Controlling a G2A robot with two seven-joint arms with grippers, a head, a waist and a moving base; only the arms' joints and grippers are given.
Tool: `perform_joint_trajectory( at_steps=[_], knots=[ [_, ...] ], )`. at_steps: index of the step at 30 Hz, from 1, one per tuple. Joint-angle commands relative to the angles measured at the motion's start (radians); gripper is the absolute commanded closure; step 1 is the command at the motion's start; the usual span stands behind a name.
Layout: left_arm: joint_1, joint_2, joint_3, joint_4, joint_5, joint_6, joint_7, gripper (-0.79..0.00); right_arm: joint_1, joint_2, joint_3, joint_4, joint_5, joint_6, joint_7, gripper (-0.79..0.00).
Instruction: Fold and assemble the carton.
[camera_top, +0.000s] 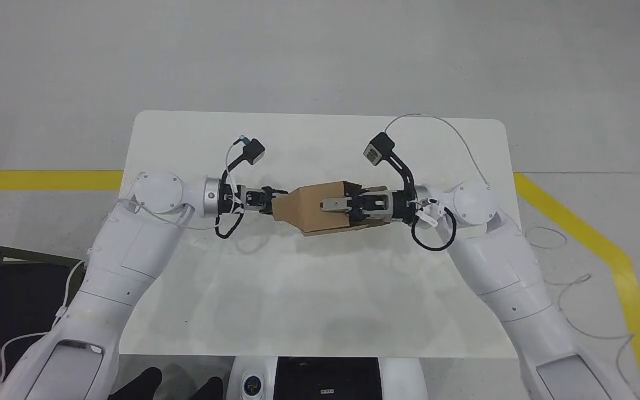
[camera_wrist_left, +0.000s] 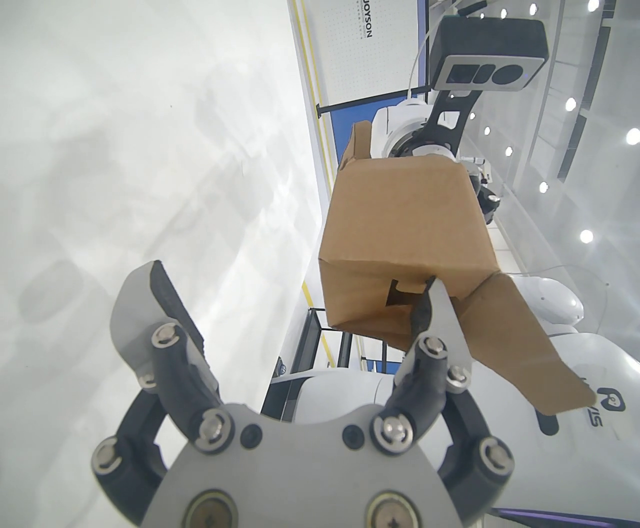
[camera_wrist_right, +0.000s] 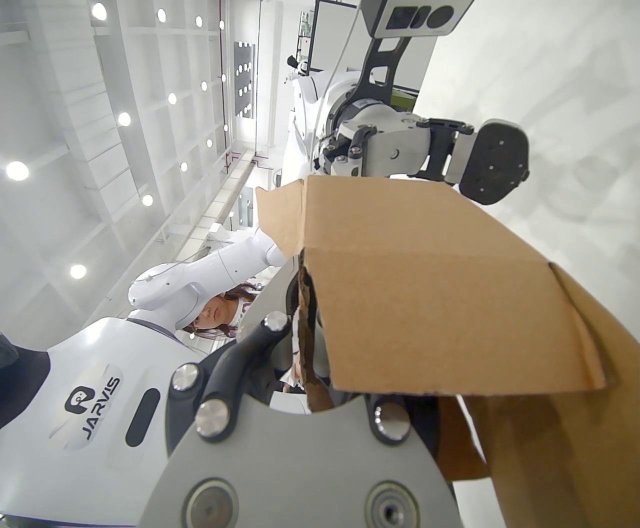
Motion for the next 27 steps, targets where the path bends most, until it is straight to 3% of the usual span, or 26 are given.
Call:
perform_joint_trajectory(
  at_steps=[1,13,27],
  knots=[
    [0.000,0.000,0.001,-0.002,-0.001,-0.001,0.000,-0.785,0.001,-0.001,-0.003,0.001,0.001,0.000,0.000,0.000],
    [0.007,0.008,-0.030,0.000,-0.013,-0.007,0.011,-0.785,-0.015,0.012,0.040,0.016,-0.054,0.004,-0.054,0.000],
    [0.041,0.028,-0.090,-0.049,-0.036,-0.005,-0.008,-0.785,-0.066,0.037,0.080,-0.043,-0.210,0.146,-0.147,0.000]
  ],
)
